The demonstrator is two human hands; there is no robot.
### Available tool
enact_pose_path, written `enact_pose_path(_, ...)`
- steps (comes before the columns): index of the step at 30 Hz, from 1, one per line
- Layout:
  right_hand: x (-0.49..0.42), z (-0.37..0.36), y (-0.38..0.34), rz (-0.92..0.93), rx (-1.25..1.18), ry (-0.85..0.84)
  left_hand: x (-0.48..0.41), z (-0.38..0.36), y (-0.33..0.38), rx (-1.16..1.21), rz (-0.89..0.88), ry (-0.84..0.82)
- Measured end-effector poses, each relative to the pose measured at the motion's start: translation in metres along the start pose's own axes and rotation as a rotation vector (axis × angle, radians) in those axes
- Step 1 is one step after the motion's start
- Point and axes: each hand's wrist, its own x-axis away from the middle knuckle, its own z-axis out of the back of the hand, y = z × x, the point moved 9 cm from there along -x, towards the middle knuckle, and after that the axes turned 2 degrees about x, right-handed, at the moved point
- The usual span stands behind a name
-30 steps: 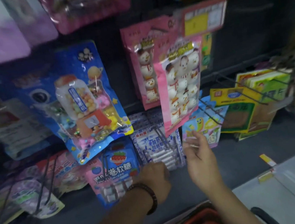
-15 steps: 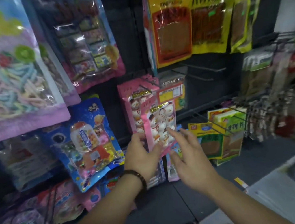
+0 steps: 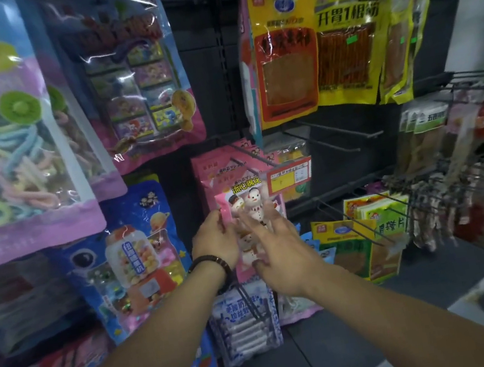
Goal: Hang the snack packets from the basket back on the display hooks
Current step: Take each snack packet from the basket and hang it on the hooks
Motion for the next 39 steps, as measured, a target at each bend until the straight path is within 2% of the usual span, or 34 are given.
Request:
enact_pose_path(3, -0.018, 0.004, -0.003, -0.003, 0.019, 0.019, -0.024, -0.001, -0.005, -0.018, 0.013, -0.013)
enact_pose_path(9, -0.043, 0.007, 0.002, -0.076, 0.011, -0.06, -0.05, -0.004, -0.01, -0.059, 0.051, 0.012)
enact_pose_path(17, -0.046, 0.003, 0.004, -0.114, -0.021, -0.108, -0.039, 0.013, -0.009, -0.083, 0.102, 0.138)
enact_pose_path(21, -0.02, 0.012, -0.004, -0.13, 0.04, -0.124, -0.009, 0.017, -0.001, -0.181, 0.02, 0.008)
enact_pose_path(24, 0.007, 0.017, -0.02, -0.131, -0.007, -0.155, 0.031, 0.032, 0.014, -0.238, -0.074, -0.113)
enact_pose_path(27, 0.034, 0.032, -0.044, -0.082, 0.008, -0.175, 0.077, 0.057, 0.042, -0.311, -0.171, -0.246)
enact_pose_path(30, 0.063, 0.066, -0.077, -0.006, 0.044, -0.17, 0.122, 0.1, 0.08, -0.374, -0.281, -0.287)
enact_pose_path(34, 0.092, 0.117, -0.136, 0.112, 0.143, -0.164, 0.162, 0.182, 0.121, -0.436, -0.443, -0.149)
enact_pose_path(39, 0.101, 0.164, -0.214, 0.249, 0.233, -0.081, 0.173, 0.297, 0.151, -0.596, -0.602, 0.234)
